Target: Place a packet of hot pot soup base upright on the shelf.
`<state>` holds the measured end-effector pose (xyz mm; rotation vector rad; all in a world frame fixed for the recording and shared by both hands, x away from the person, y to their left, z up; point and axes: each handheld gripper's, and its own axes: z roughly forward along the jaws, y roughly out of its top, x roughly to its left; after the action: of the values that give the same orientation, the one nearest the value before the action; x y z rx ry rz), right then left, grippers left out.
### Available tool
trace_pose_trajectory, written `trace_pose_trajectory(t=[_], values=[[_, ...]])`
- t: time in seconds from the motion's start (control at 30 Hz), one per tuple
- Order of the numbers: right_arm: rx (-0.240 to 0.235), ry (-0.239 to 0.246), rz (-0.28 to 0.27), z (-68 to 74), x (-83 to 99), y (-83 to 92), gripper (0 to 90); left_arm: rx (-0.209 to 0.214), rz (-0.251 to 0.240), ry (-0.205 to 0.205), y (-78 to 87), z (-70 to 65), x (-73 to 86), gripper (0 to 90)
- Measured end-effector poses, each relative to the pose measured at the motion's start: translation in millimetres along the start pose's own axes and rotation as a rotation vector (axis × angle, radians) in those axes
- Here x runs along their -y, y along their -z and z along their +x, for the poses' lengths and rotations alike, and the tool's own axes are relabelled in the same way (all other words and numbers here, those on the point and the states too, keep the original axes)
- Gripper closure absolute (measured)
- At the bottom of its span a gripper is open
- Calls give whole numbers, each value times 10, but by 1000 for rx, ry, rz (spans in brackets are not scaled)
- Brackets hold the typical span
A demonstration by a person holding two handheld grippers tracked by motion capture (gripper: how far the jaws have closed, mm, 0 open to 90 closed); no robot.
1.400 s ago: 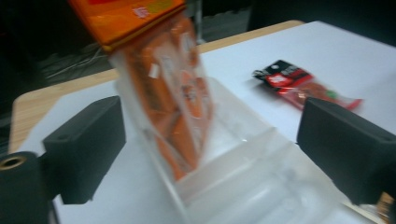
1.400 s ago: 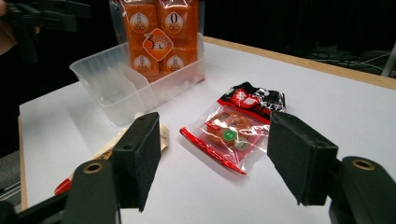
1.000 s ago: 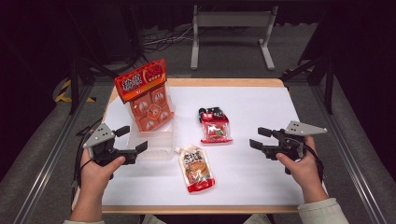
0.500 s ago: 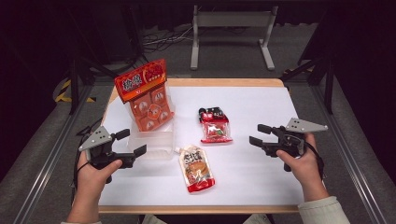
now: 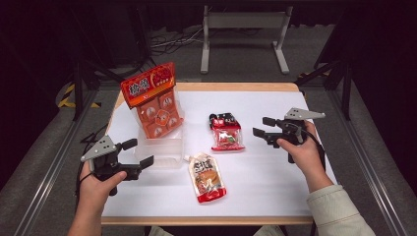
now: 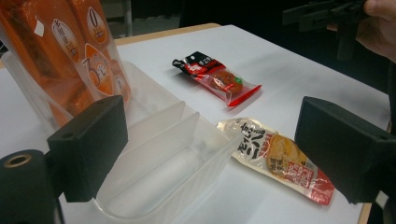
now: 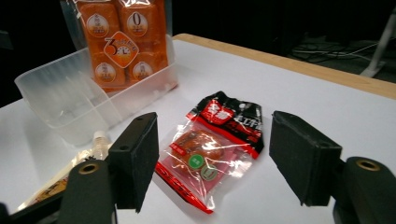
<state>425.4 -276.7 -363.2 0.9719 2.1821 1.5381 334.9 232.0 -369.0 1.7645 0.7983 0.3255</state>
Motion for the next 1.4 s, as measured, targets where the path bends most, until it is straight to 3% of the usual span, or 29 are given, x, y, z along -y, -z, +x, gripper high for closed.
trace_pose_trajectory(t=[0.17,0.4,0.6,0.8,0.9,0.97,1.1,1.27,1.4], values=[[-9,-38,38,-59,-69,-218,322,-14,12,-5,18,-20,18,105],[54,-35,92,-170,-131,-522,285,-23,31,-12,29,-59,55,102],[64,-48,105,-227,-135,-704,278,-61,67,4,3,-47,90,108],[74,-57,141,-296,-121,-911,273,-46,65,9,-17,-41,83,106],[103,-56,149,-379,-82,-1005,269,-52,70,5,-32,-29,83,109],[116,-94,146,-469,-26,-1047,269,-62,76,0,-35,-11,86,112],[127,-112,151,-535,27,-1088,269,-62,73,14,-31,0,88,112],[132,-112,179,-563,84,-1150,269,-58,68,12,-44,-8,83,113],[123,-115,213,-578,169,-1256,287,-66,92,5,-60,-5,94,120]])
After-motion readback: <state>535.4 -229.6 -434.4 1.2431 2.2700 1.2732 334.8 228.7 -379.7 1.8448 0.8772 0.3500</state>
